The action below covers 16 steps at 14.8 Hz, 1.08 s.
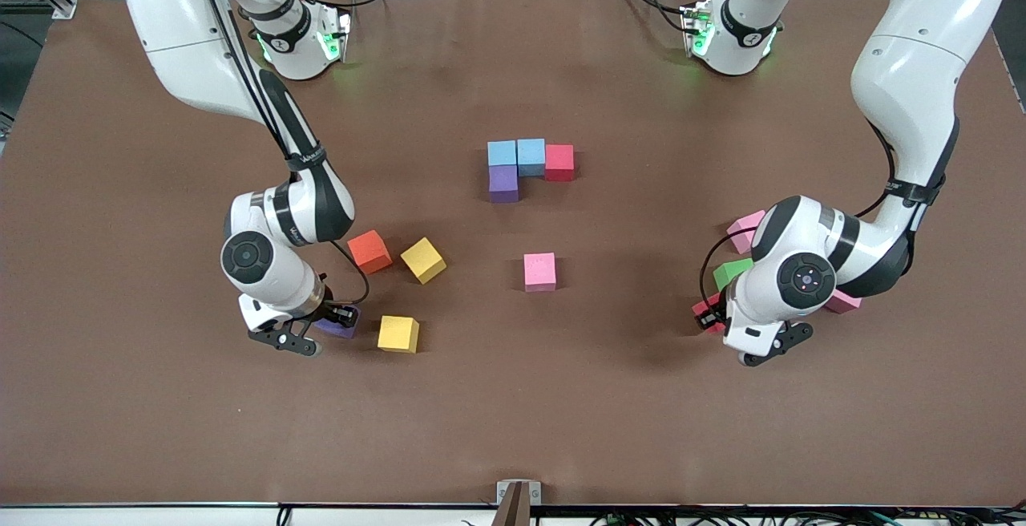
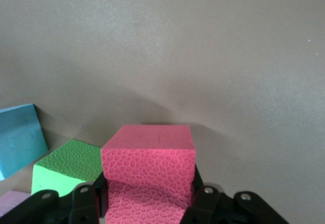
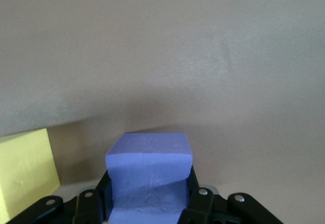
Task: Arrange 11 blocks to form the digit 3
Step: 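Lift and carry the purple cube with the right gripper to the row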
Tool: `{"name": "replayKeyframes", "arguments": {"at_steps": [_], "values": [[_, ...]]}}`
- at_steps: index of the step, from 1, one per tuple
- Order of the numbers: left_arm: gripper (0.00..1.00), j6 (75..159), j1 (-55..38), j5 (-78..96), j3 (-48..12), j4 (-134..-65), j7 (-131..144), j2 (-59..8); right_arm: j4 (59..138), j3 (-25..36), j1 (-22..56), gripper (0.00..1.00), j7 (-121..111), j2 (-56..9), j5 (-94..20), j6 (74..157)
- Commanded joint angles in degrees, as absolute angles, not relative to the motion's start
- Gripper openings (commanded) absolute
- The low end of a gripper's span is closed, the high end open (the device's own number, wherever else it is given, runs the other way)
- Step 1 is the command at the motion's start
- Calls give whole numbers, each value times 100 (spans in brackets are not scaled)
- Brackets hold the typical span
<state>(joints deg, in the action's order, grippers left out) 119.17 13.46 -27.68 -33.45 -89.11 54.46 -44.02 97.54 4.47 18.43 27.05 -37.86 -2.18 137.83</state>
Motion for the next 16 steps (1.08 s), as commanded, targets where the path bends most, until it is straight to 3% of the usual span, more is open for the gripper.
{"name": "replayKeyframes", "arguments": {"at_steps": [1,8,11,16], "values": [[38,11848,1310,-2681,-3331,-8868,5493,-4421,9668,361,1845,4,2260,-3657,-202,13300],[38,11848,1310,-2681,-3331,-8868,5493,-4447,9511,299,2530,4,1977,-2796,-255,12526],[38,11848,1310,-2681,-3331,-8868,5493,-4456,9072,299,3083,4,2431,-2795,-447,12130],[38,11856,1310,-2681,-3331,-8868,5493,-4456,9009,299,3892,5,3085,-2856,-615,12243]]}}
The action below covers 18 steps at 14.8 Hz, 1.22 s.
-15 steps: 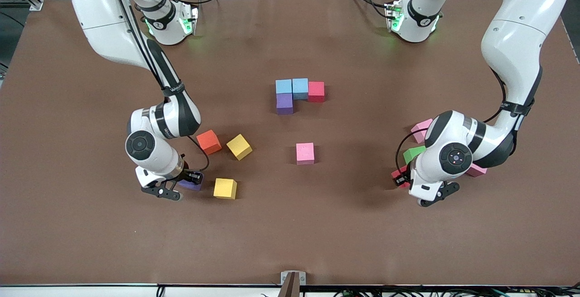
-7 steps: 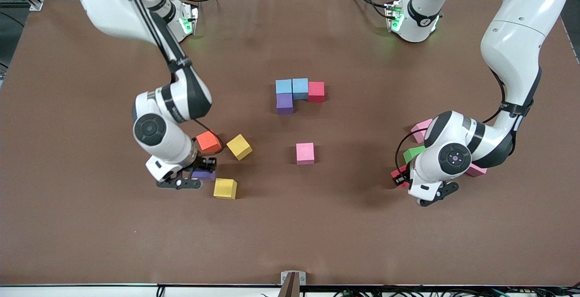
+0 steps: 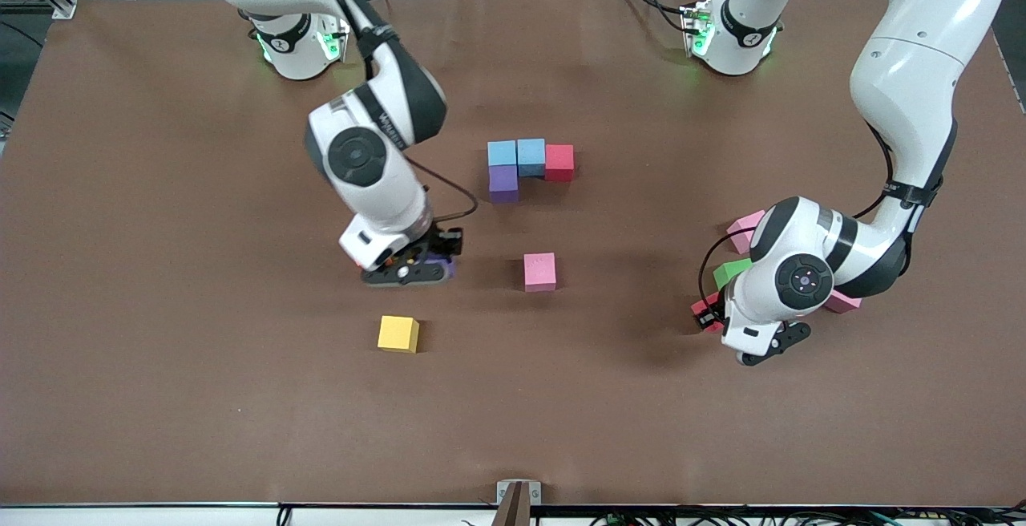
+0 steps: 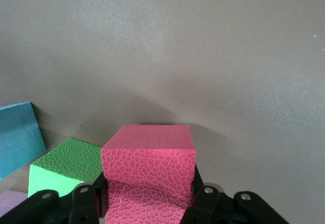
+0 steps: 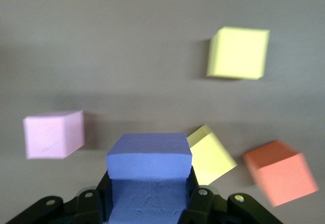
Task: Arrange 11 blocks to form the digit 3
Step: 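Lift and carry the purple cube with the right gripper to the row, then lower the purple cube beside the first purple cube with the right gripper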
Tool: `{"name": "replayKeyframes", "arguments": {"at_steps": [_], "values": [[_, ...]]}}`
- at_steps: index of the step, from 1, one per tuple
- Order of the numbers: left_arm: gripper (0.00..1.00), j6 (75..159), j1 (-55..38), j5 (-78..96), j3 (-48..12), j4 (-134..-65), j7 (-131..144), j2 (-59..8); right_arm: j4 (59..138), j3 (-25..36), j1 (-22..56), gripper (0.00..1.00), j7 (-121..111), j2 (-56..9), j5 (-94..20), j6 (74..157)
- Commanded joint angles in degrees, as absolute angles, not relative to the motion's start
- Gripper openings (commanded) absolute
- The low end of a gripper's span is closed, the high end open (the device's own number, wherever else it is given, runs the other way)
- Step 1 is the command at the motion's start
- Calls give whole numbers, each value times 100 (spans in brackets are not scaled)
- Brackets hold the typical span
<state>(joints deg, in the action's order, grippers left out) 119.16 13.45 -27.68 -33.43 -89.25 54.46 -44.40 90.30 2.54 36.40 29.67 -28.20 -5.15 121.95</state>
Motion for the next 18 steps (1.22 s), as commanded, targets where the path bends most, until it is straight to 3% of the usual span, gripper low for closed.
{"name": "replayKeyframes", "arguments": {"at_steps": [1,7,11,18], "values": [[38,11848,1310,-2681,-3331,-8868,5493,-4456,9017,308,4050,5,3094,-2935,-607,12382],[39,11848,1310,-2681,-3331,-8868,5502,-4447,9105,334,4499,5,3287,-3427,-501,12805],[38,11848,1310,-2672,-3331,-8868,5502,-4430,9693,343,4614,5,3401,-3454,-501,13543],[38,11848,1310,-2672,-3331,-8868,5502,-4421,9940,360,4834,5,3621,-3463,-492,13640]]}}
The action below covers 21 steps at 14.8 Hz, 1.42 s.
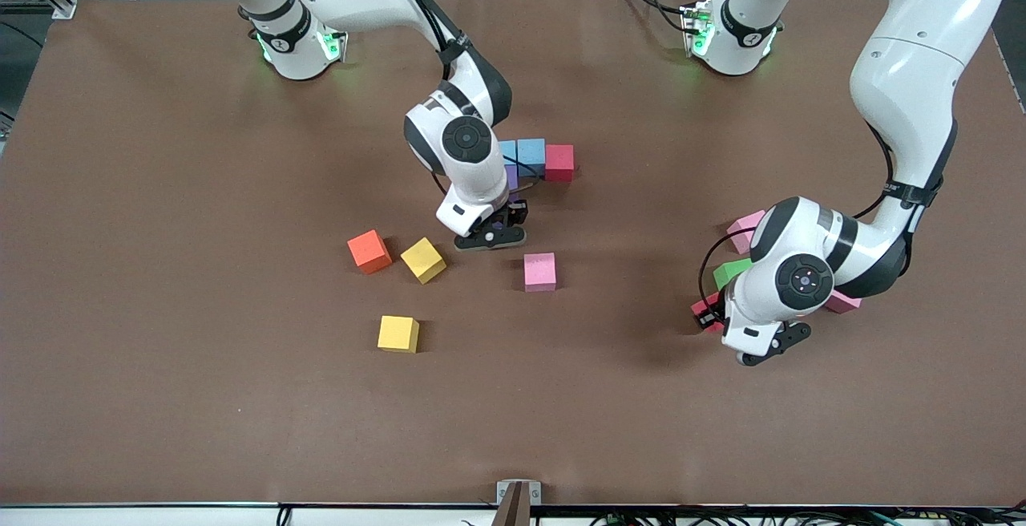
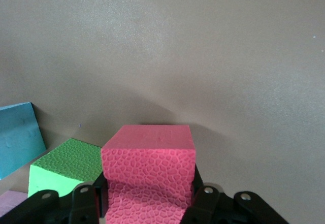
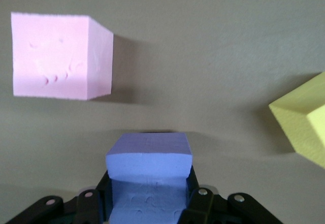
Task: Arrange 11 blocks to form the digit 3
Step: 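Lower the purple cube beside the first purple cube with the right gripper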
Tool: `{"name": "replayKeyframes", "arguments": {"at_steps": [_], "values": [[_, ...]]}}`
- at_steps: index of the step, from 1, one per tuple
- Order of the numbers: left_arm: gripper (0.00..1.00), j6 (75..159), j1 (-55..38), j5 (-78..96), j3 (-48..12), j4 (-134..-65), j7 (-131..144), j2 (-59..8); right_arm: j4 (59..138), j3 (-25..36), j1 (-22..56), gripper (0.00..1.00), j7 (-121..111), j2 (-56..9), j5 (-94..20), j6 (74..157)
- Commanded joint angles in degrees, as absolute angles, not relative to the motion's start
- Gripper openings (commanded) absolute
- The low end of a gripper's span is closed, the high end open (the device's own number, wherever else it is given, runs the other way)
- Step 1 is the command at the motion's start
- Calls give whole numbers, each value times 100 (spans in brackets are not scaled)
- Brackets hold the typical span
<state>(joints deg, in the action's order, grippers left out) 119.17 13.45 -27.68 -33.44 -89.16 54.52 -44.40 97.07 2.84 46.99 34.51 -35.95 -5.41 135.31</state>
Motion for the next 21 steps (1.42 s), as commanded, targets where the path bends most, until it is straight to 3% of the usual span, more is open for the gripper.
{"name": "replayKeyframes", "arguments": {"at_steps": [1,21], "values": [[38,11848,1310,-2672,-3331,-8868,5502,-4430,9967,369,4877,5,3665,-3463,-492,13658],[38,11856,1310,-2689,-3331,-8868,5493,-4456,10204,606,5335,5,4658,-3428,-413,13825]]}}
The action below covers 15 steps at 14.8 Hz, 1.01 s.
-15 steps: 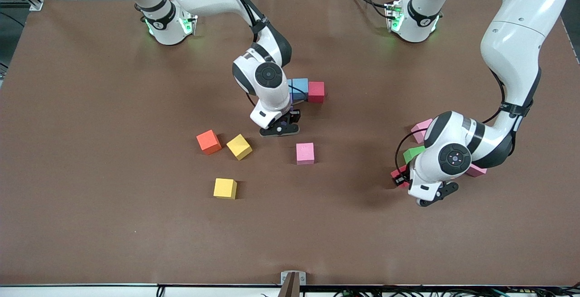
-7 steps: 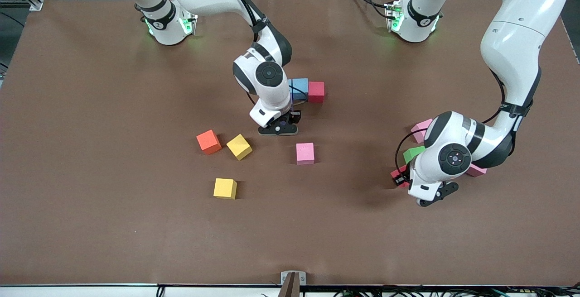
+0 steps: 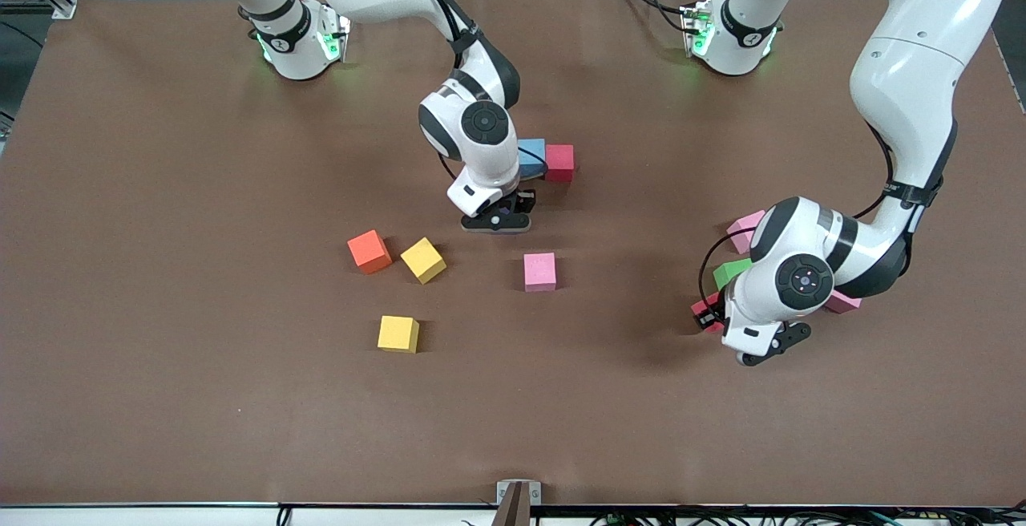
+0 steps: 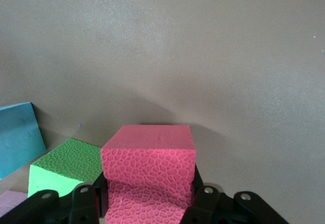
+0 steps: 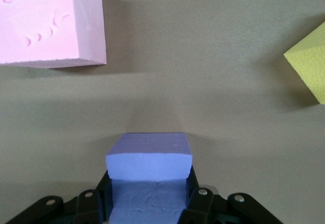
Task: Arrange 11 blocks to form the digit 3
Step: 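Lower the purple cube beside the first purple cube with the right gripper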
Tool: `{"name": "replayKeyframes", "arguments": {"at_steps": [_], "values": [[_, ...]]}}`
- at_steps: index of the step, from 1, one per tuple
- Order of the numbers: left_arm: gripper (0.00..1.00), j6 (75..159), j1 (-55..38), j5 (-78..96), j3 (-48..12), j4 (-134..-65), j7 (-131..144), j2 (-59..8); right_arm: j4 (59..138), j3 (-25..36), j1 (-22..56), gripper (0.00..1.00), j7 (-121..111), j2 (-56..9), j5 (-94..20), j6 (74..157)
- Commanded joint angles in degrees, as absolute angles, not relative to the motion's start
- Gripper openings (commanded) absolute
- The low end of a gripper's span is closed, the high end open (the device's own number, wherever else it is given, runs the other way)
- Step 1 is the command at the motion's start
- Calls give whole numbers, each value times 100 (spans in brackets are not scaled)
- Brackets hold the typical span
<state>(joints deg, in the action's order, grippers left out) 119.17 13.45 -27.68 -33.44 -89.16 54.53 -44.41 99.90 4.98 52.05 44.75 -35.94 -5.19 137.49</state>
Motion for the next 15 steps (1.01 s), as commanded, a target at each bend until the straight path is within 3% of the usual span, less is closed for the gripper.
{"name": "replayKeyframes", "arguments": {"at_steps": [1,15], "values": [[38,11856,1310,-2689,-3331,-8868,5493,-4456,10222,606,5344,5,4658,-3428,-413,13825],[39,11856,1310,-2681,-3331,-8868,5502,-4456,10310,896,5651,5,4931,-3419,-378,13860]]}}
